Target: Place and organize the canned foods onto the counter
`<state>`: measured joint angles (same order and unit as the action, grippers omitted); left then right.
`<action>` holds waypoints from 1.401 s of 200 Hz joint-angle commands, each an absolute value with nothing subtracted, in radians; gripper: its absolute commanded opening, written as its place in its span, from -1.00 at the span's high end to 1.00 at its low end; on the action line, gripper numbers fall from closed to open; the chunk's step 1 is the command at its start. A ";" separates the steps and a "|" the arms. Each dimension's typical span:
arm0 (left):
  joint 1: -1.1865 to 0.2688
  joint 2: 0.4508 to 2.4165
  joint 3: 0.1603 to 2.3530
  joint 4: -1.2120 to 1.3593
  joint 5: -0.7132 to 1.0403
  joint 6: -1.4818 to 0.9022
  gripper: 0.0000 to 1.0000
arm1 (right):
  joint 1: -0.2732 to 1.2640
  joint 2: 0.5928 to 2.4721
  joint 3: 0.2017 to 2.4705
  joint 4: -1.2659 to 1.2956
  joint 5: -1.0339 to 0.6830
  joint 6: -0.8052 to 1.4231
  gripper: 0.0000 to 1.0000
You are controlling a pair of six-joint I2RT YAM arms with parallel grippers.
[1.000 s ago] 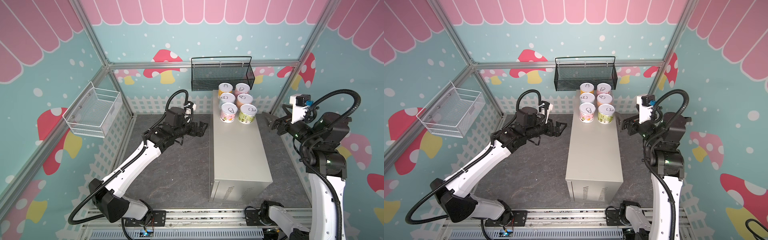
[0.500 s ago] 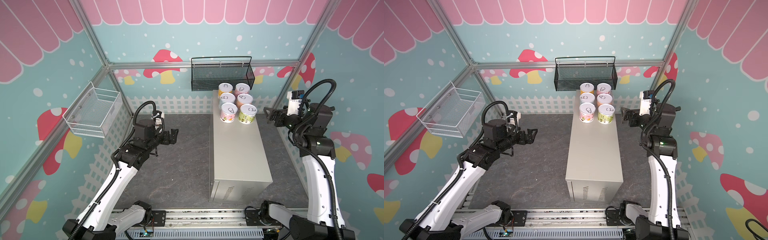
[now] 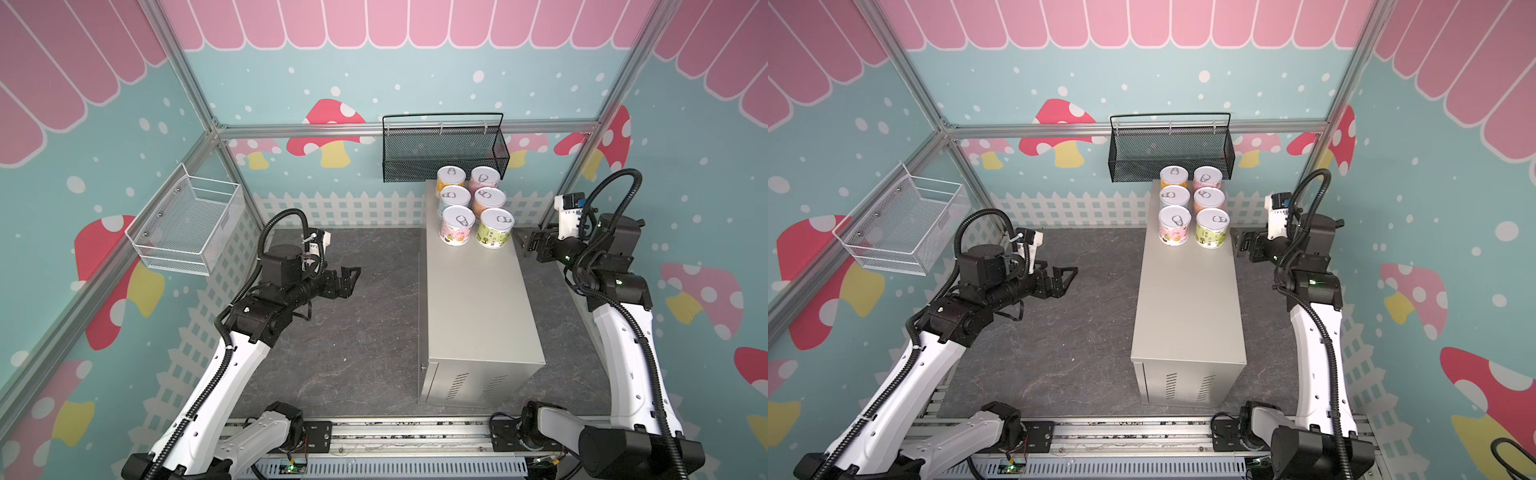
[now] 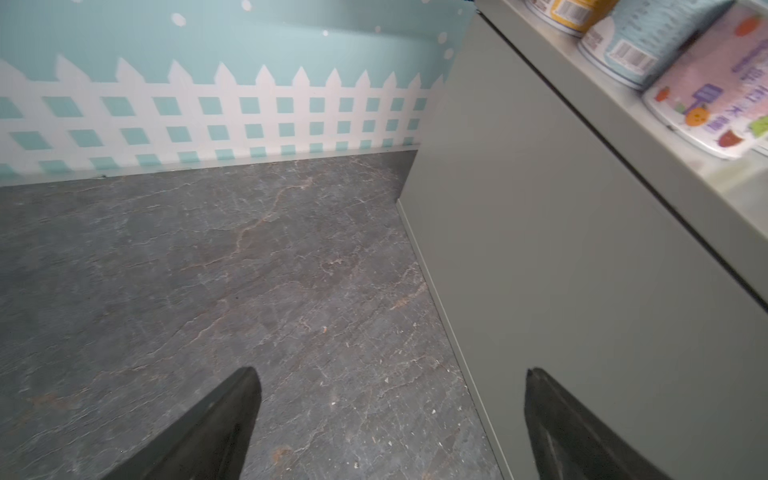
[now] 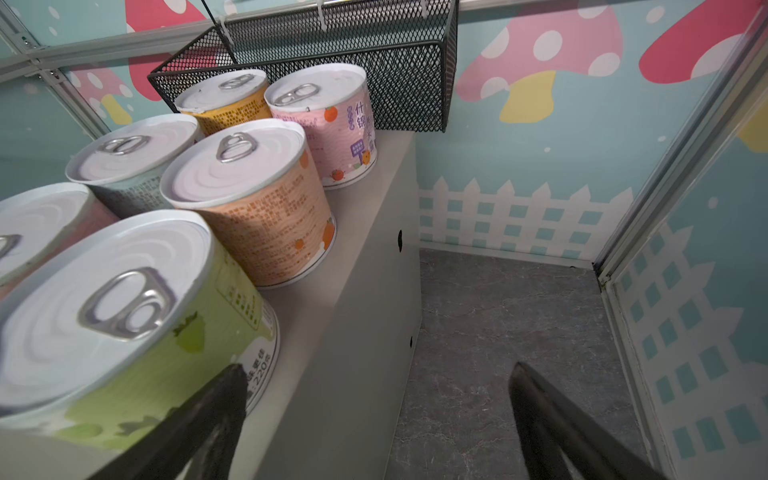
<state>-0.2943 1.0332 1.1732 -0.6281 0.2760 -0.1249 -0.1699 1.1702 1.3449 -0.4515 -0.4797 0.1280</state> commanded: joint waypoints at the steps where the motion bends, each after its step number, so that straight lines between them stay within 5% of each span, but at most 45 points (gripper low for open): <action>1: -0.296 1.060 1.213 -0.668 0.548 -0.079 -0.99 | -0.165 1.175 1.315 -0.408 -0.522 0.117 -0.99; 20: -0.353 1.095 1.257 -0.687 0.656 -0.058 -0.98 | -0.162 1.178 1.301 -0.408 -0.520 0.114 -0.99; 67: -0.542 1.137 1.335 -0.736 0.568 0.018 -0.98 | -0.157 1.172 1.281 -0.412 -0.517 0.106 -0.99; 231: -0.572 1.135 1.347 -0.725 0.542 0.017 -0.98 | -0.144 1.173 1.287 -0.426 -0.484 0.098 -0.99; 280: -0.571 1.109 1.312 -0.711 0.409 0.003 -0.98 | -0.150 1.186 1.351 -0.454 -0.369 0.092 -0.99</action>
<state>-0.5655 1.1362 1.3289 -0.7143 0.4999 -0.0143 -0.1490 1.1759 1.3041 -0.4225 -0.4461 0.1200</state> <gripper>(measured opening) 0.992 0.995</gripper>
